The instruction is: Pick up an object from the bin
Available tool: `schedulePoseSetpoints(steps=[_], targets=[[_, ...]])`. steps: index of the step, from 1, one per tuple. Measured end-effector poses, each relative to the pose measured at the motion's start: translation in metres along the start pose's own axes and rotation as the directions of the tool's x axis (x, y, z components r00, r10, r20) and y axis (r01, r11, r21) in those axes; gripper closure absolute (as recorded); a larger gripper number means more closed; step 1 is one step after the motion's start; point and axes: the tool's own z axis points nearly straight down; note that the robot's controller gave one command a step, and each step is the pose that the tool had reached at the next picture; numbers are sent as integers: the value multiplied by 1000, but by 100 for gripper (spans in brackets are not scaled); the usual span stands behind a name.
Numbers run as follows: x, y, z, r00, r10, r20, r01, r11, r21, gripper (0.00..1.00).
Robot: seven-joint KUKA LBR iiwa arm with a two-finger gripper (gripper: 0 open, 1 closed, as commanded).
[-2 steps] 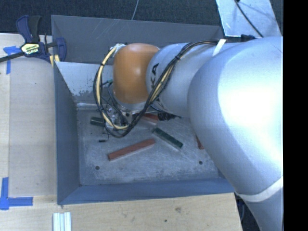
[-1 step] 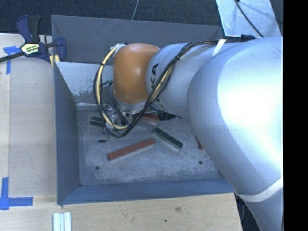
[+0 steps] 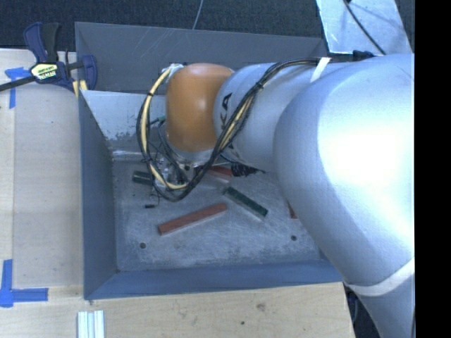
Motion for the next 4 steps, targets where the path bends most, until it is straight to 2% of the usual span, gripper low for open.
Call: schedulePoseSetpoints(steps=[4], targets=[[0,0,0,1000,1,0,-1,1000,0,100]])
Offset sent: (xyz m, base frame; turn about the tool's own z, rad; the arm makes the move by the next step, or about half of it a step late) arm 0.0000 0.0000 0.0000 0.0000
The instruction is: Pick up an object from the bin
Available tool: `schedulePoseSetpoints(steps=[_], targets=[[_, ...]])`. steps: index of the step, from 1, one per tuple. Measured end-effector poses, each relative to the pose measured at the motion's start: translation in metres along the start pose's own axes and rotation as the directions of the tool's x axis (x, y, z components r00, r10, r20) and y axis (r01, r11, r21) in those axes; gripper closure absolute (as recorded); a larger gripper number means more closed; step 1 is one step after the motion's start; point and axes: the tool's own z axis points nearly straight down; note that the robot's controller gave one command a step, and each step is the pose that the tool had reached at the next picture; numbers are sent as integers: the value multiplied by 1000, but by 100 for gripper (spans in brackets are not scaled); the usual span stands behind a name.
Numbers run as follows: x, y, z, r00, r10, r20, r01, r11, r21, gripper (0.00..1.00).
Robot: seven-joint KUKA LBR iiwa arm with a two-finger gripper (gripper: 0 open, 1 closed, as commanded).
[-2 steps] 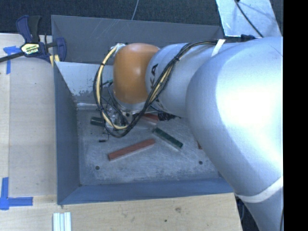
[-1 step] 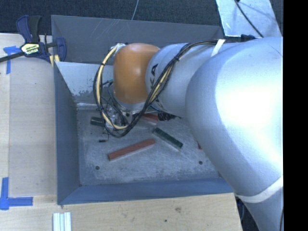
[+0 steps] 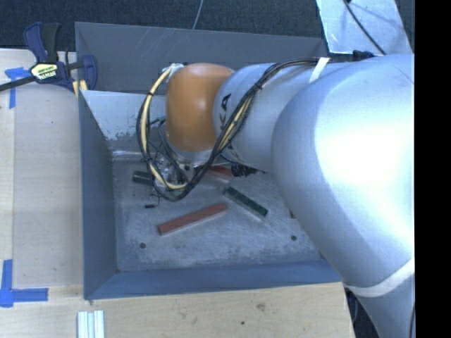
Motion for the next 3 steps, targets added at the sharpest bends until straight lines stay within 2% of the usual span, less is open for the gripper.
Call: schedulePoseSetpoints(steps=[3], targets=[[0,0,0,1000,0,0,0,1000,0,100]])
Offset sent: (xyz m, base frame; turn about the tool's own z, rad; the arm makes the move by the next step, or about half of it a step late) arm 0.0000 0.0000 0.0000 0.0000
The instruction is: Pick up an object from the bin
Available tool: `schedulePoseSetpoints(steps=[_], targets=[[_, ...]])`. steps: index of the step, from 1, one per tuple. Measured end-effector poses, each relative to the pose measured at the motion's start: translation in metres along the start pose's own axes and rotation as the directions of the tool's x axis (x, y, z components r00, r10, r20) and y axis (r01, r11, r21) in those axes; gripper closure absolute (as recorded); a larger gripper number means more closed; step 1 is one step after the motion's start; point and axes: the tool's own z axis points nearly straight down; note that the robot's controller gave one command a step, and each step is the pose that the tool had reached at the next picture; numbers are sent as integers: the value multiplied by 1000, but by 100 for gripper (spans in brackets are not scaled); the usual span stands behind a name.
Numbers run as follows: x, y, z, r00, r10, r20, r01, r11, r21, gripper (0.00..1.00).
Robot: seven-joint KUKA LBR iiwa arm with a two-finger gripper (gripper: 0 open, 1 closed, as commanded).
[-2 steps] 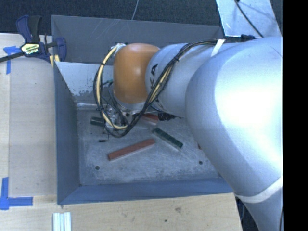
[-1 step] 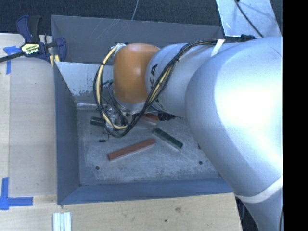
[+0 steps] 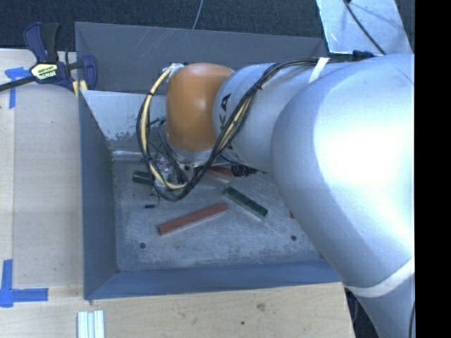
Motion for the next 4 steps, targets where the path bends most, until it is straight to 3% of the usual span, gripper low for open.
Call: schedulePoseSetpoints(steps=[3,4], targets=[[0,0,0,1000,0,0,0,1000,0,100],[19,-16,-34,994,-111,-8,111,994,6,100]])
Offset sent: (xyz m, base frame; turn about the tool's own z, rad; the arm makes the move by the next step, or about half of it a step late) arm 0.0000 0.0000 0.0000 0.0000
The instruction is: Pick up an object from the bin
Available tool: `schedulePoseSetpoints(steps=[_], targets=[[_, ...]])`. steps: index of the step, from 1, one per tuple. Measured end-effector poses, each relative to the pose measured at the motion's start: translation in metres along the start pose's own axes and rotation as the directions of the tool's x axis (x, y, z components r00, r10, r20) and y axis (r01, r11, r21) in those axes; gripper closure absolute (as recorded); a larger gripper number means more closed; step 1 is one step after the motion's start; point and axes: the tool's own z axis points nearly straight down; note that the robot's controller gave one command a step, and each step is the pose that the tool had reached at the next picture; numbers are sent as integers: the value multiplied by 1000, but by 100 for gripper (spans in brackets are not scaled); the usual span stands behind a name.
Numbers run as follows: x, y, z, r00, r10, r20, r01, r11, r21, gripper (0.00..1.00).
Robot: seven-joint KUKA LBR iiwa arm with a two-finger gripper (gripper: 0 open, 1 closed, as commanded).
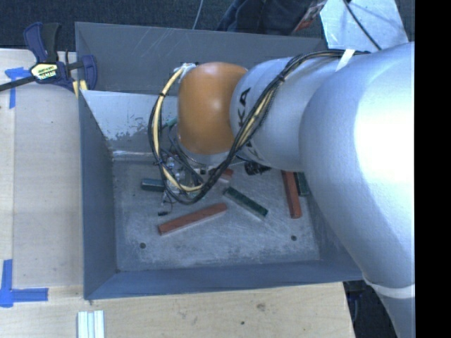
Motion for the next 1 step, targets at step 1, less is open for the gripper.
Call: schedulePoseSetpoints(steps=[1], targets=[[0,0,0,1000,0,0,0,1000,0,100]])
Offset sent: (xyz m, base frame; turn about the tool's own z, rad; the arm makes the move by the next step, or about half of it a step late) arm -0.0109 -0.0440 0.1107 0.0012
